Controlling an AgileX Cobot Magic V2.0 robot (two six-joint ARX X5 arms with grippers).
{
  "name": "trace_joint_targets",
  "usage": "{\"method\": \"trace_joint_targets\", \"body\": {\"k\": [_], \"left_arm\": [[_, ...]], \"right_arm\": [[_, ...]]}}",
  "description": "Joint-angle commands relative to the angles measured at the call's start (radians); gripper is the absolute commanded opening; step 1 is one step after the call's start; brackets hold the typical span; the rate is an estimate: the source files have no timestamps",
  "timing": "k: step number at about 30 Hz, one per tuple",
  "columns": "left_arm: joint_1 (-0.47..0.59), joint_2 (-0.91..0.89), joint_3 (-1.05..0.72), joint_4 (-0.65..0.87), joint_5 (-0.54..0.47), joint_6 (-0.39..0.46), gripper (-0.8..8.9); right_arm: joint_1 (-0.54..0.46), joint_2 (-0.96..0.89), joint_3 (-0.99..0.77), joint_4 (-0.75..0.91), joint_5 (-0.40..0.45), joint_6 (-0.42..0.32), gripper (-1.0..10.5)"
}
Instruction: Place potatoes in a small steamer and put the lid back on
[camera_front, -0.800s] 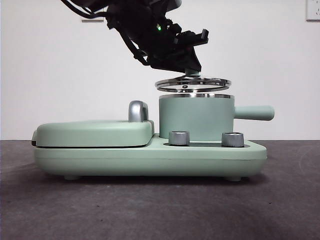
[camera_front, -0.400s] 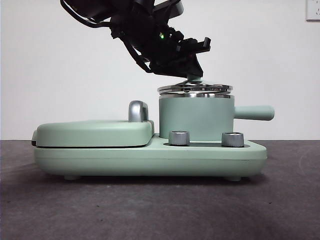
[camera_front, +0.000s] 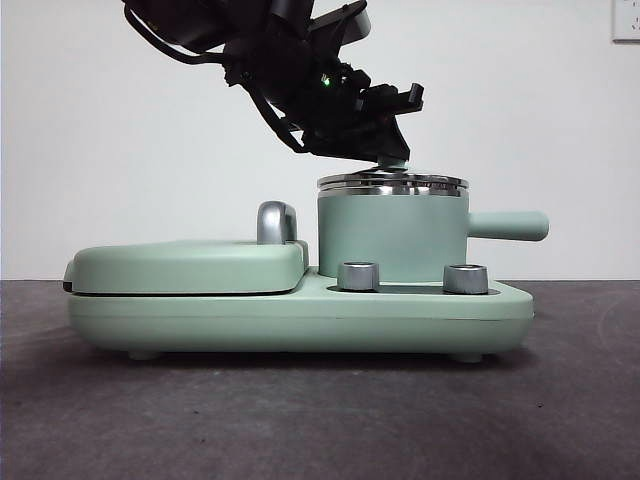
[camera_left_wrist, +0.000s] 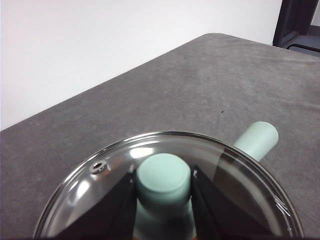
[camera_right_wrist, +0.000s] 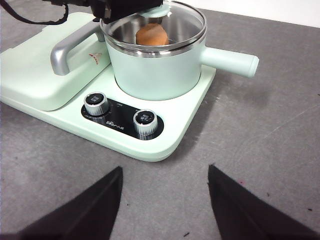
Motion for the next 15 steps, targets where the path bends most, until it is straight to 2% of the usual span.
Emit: {"method": "trace_joint_targets", "body": {"k": [1,15], "left_arm": [[-0.007,0.030,0.034,0.031,0.002,0.008,0.13],[-0.009,0.046,0.034,0.023,0.002,0.006,0.34]], "right_arm": [[0.005,0.001,0.003,0.007,0.002,0.010,2.6],[0.005,0.001,0.003,0.007,0.002,0.010,2.6]]}}
